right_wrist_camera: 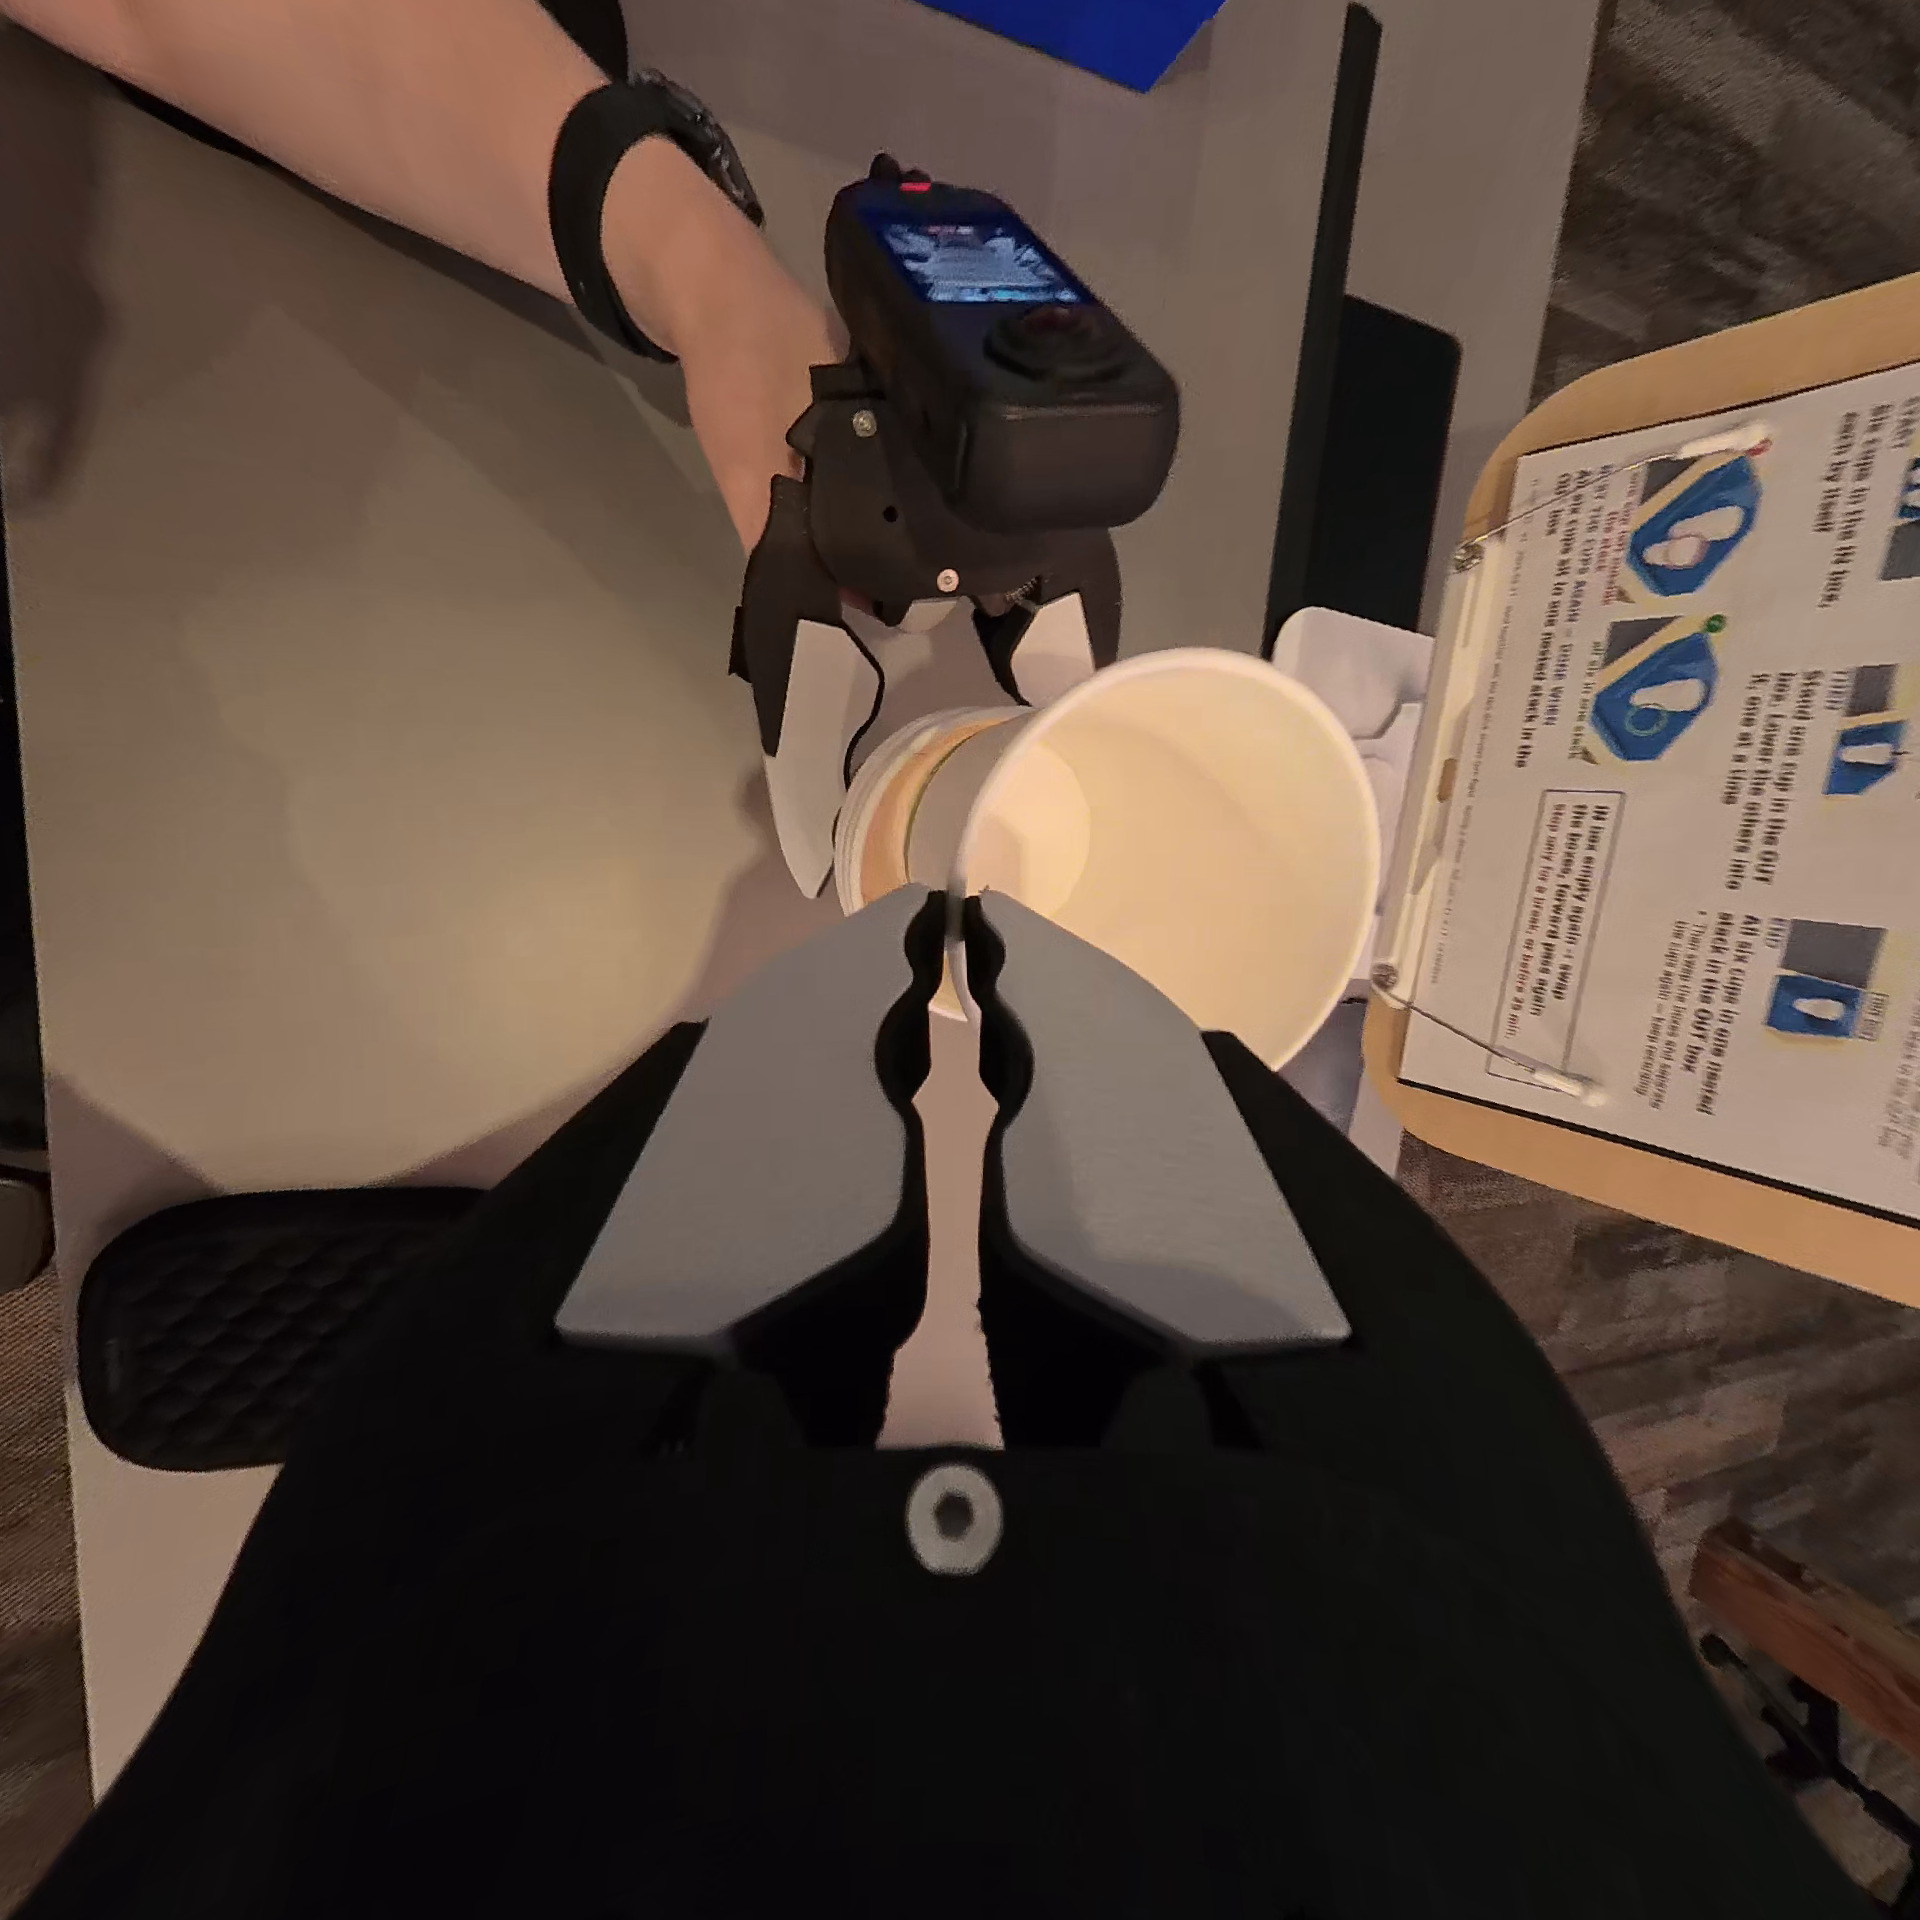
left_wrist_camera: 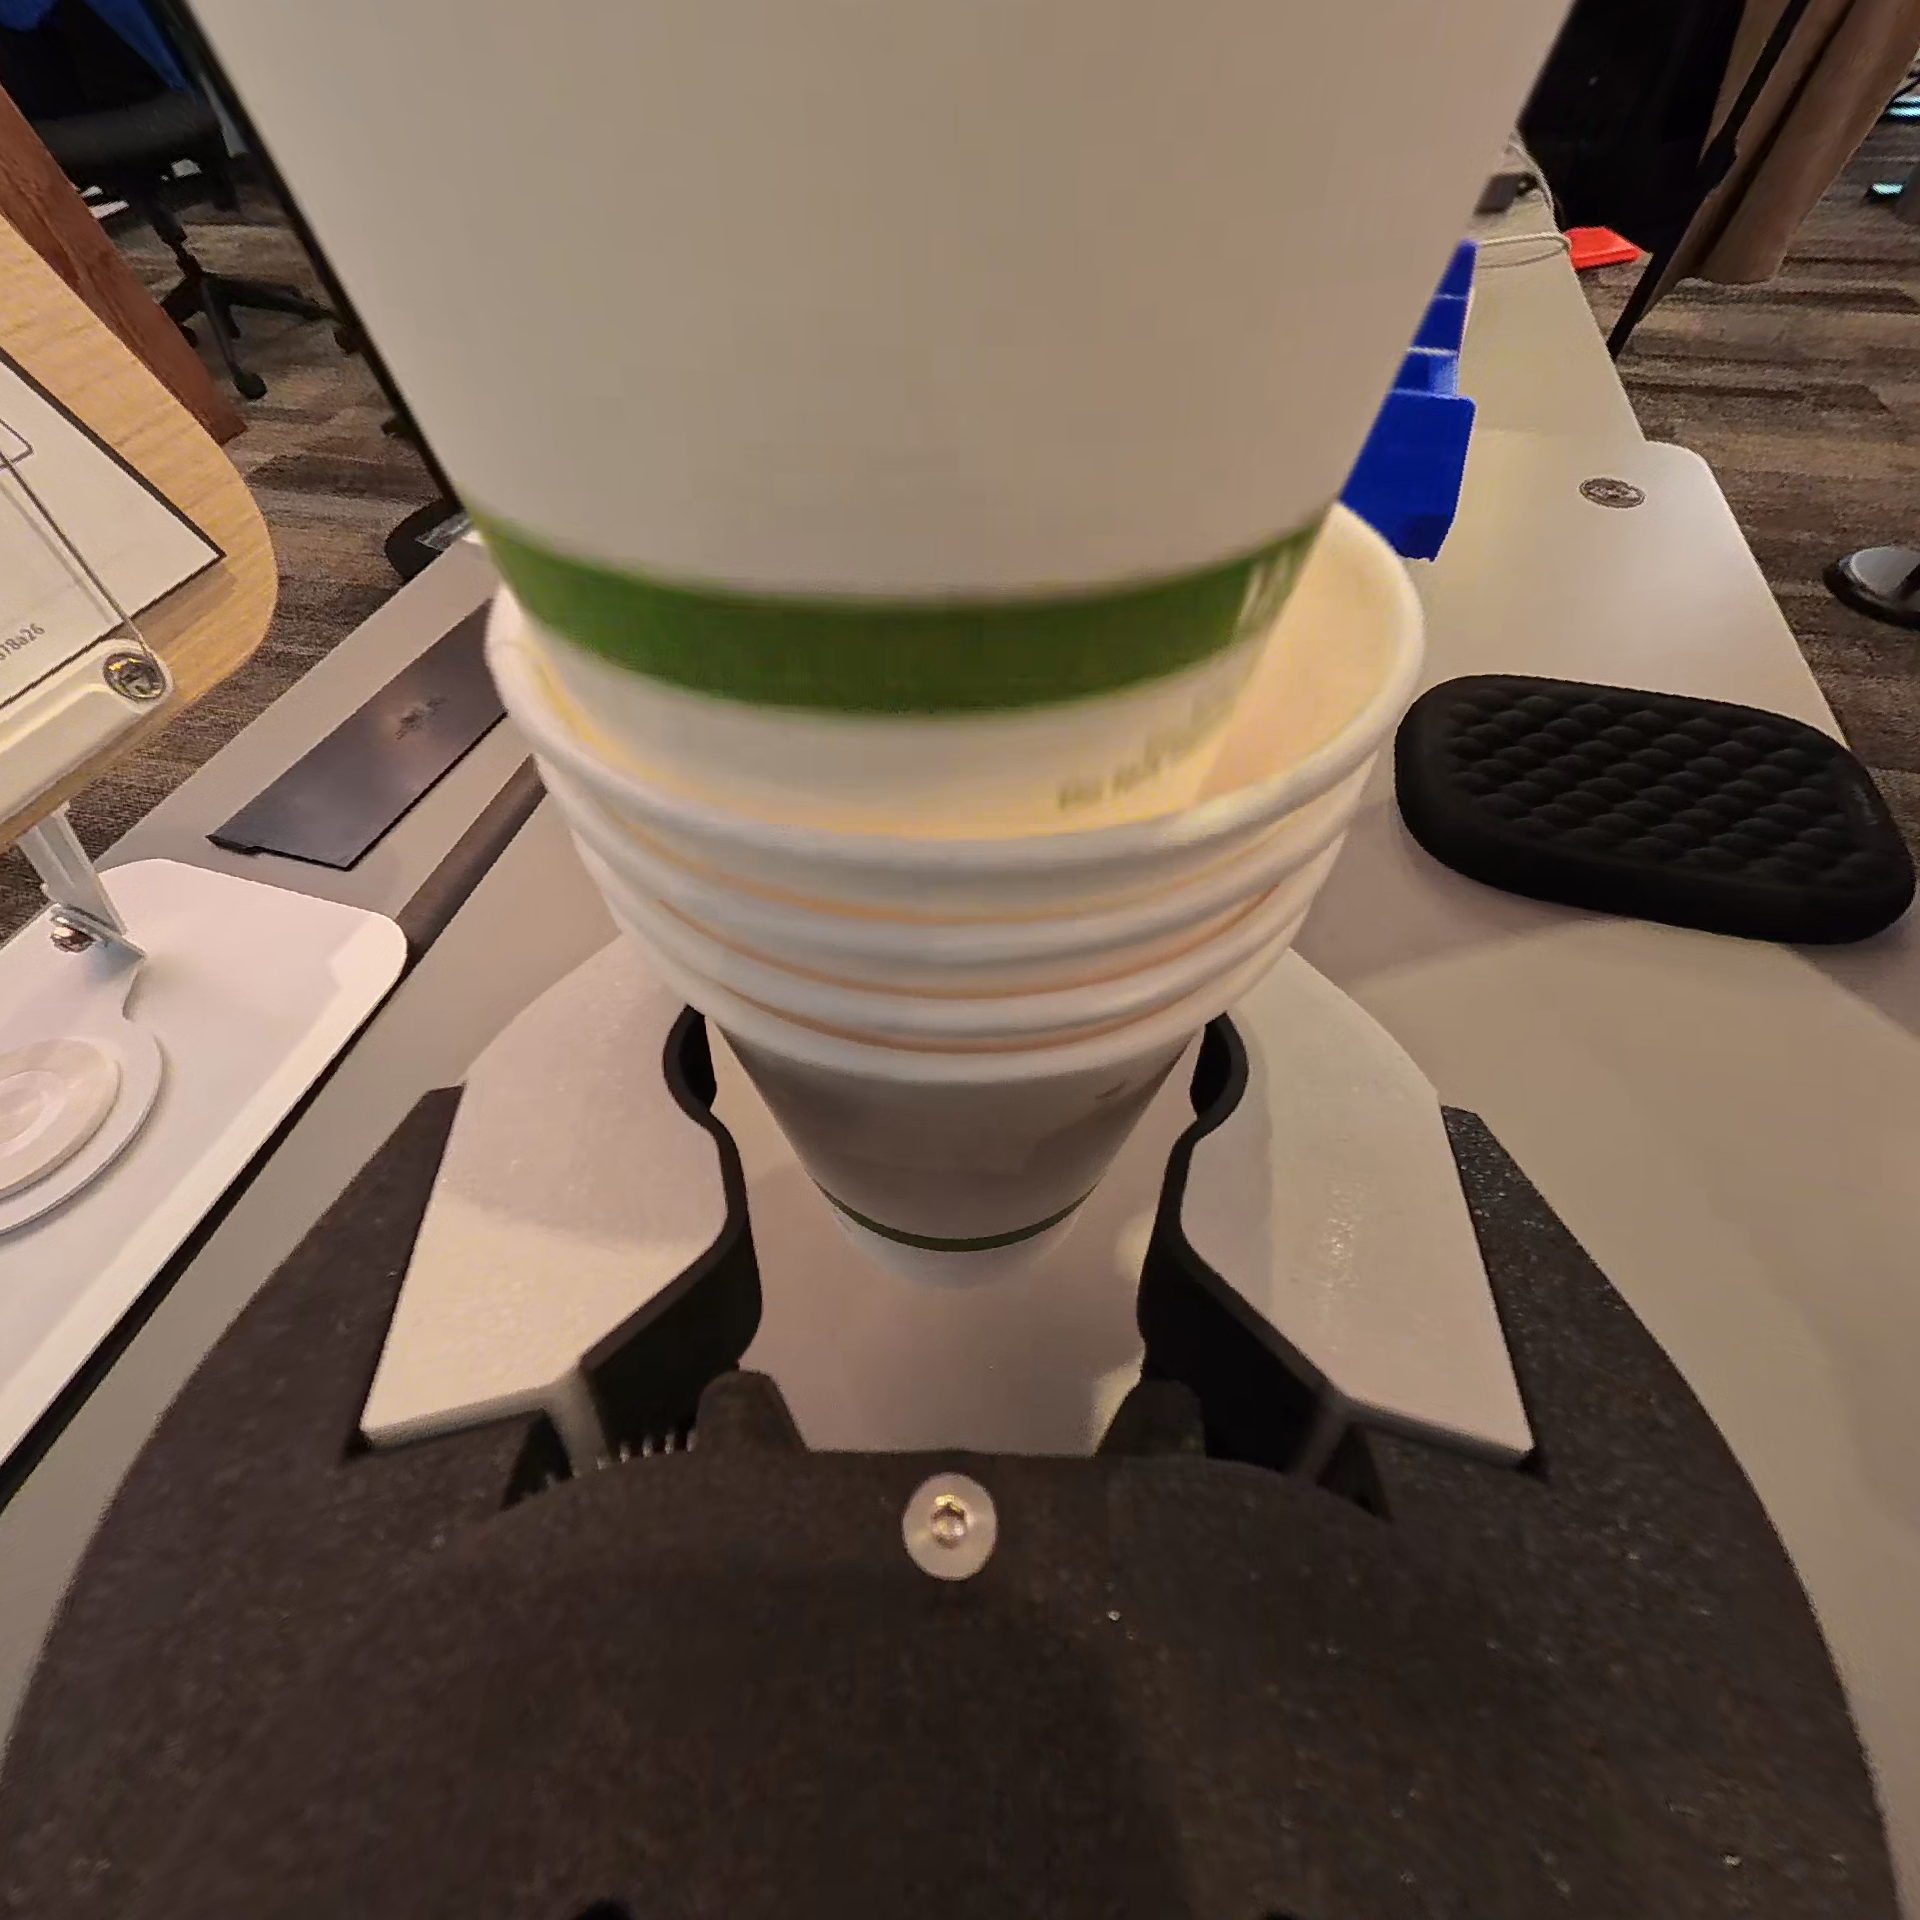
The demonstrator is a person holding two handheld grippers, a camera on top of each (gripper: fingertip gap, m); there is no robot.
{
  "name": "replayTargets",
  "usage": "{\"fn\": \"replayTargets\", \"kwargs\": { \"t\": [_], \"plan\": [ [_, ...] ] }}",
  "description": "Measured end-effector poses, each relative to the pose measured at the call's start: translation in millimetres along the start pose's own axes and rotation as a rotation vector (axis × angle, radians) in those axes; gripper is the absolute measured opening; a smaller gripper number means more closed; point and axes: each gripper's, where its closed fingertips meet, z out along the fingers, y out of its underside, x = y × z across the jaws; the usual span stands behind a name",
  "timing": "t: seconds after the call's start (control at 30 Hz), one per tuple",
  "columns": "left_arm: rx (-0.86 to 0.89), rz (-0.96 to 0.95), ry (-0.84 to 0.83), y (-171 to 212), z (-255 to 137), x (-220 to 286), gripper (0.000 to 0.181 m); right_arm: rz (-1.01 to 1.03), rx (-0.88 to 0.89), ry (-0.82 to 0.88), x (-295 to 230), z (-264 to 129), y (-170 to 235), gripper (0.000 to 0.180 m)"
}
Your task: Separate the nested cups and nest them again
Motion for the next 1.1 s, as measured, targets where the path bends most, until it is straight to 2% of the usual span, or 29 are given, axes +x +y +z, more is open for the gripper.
{"fn": "replayTargets", "kwargs": {
  "t": [0.2, 0.33, 0.47, 0.6, 0.7, 0.8, 0.9, 1.1],
  "plan": [
    [-0.01, -0.018, -0.004, 5.2, 0.8, -5.1, 0.091, 0.027, 0.021, 0.095, 10.2, -48.0, 0.2, 0.003],
    [-0.009, -0.022, -0.004, 5.4, 0.8, -5.6, 0.091, 0.102, 0.043, 0.18, 17.3, -86.1, 27.4, 0.003],
    [-0.005, -0.008, -0.002, 2.3, 0.0, -2.6, 0.091, 0.278, 0.041, 0.296, 30.9, -123.7, 95.4, 0.003],
    [-0.006, -0.008, 0.006, 1.8, 1.4, -0.5, 0.091, 0.522, -0.052, 0.402, 42.6, -146.4, 198.8, 0.003],
    [-0.011, -0.007, 0.004, 3.2, 2.3, -0.8, 0.091, 0.674, -0.158, 0.458, 42.4, -145.3, 277.0, 0.003],
    [-0.013, -0.012, 0.005, 4.4, 2.9, -1.1, 0.091, 0.799, -0.193, 0.459, 36.9, -129.5, 333.9, 0.003],
    [-0.019, -0.012, 0.005, 6.1, 3.6, -0.8, 0.091, 0.874, -0.195, 0.424, 29.9, -102.0, 370.7, 0.003],
    [-0.024, -0.008, 0.011, 6.6, 5.1, 1.3, 0.091, 0.913, -0.332, 0.428, 17.5, -62.1, 426.4, 0.004]
  ]
}}
